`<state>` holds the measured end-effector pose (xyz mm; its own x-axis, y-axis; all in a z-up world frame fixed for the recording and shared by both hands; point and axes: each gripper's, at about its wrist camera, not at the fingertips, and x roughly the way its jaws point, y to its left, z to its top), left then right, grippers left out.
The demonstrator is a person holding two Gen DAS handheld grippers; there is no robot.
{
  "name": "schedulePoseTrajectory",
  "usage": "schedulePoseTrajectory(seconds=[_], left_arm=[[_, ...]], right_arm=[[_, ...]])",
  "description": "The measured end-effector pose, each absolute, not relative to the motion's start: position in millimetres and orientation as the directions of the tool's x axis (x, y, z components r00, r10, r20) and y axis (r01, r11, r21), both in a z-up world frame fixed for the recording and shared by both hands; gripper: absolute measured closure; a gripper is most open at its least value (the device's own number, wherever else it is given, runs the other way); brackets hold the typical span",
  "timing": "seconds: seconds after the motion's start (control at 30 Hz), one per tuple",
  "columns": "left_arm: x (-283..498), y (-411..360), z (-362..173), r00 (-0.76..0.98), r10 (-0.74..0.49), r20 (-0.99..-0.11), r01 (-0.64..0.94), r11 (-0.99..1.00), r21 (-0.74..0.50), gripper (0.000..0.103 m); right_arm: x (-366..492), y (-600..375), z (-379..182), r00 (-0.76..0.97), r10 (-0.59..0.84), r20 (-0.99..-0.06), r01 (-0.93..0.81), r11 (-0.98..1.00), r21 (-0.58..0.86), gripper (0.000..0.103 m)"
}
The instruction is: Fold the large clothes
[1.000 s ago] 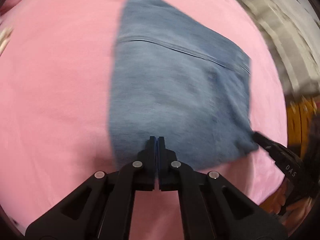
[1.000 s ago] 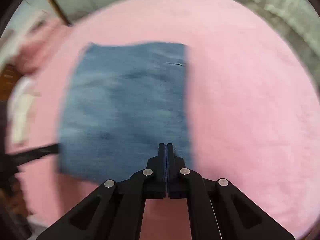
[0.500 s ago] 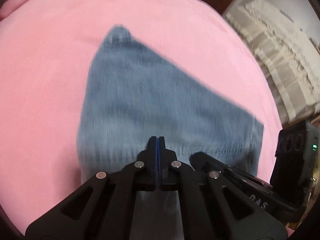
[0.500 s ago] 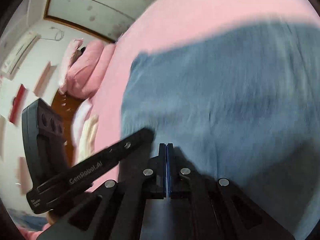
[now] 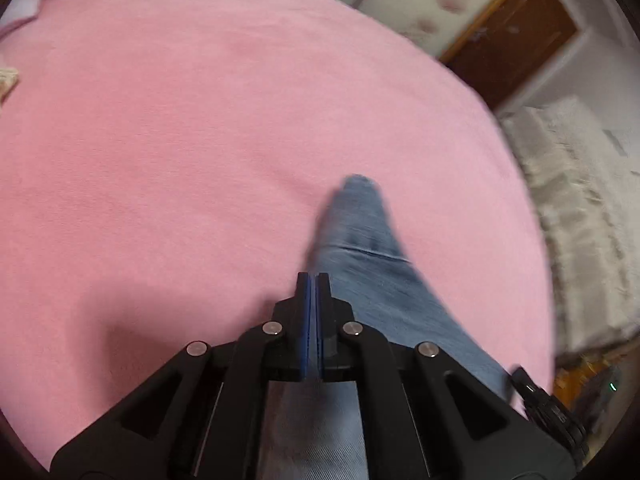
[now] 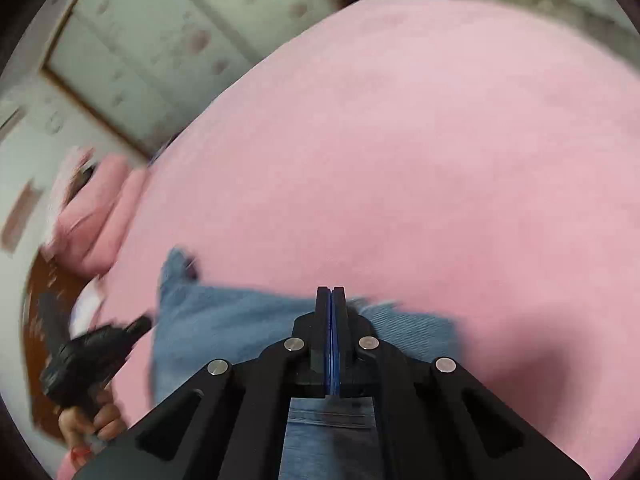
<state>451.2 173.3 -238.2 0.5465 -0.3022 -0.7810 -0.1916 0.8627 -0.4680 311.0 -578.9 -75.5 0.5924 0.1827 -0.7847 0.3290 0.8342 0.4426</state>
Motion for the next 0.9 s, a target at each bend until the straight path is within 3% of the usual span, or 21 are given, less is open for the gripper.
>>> schedulePoseTrajectory(seconds=[0.2,0.3,0.5,0.63,0.7,0.83,0.9], left_arm=[[417.8,88.6,-243.6,0.370,-0.405,-0.836,-0.019,0.897,-0.442,0.103],[404.3,78.3,-259.2,0.333,-0.355,-0.873,-0.026,0.923,-0.385,0.103],[400.6,106.4,-260.6,0.325,-0.457,-0.828,-0.081,0.859,-0.506,0.103],[402.1,99.3,-246.1,0.295,-0.363,-0.884,-0.088,0.911,-0.403,0.103],[398.9,94.6,-242.7,0.273,-0.337,-0.901,-0.079,0.926,-0.370,0.103],[383.9,86.3,-243.8,0.211,-0.350,-0.913,-0.099,0.921,-0.376,0.103],[371.3,80.2,-248.4,0.181,-0.323,-0.929,-0.098,0.934,-0.344,0.103]], right_arm=[[306.7,-494.5,-88.3,0.443,0.548,-0.710,0.103,0.755,0.647,0.103],[294.6,-464.7,-109.5,0.361,0.475,-0.803,0.087,0.840,0.536,0.103],[266.4,-542.6,-115.2,0.432,0.314,-0.845,0.287,0.841,0.459,0.103],[257.7,-564.3,-93.7,0.433,0.155,-0.888,0.415,0.841,0.348,0.103],[260.3,-556.8,-89.6,0.434,0.201,-0.878,0.411,0.823,0.392,0.103],[275.6,-502.4,-95.8,0.382,0.482,-0.788,0.223,0.780,0.585,0.103],[279.7,-468.7,-113.0,0.313,0.541,-0.781,0.183,0.772,0.609,0.103]])
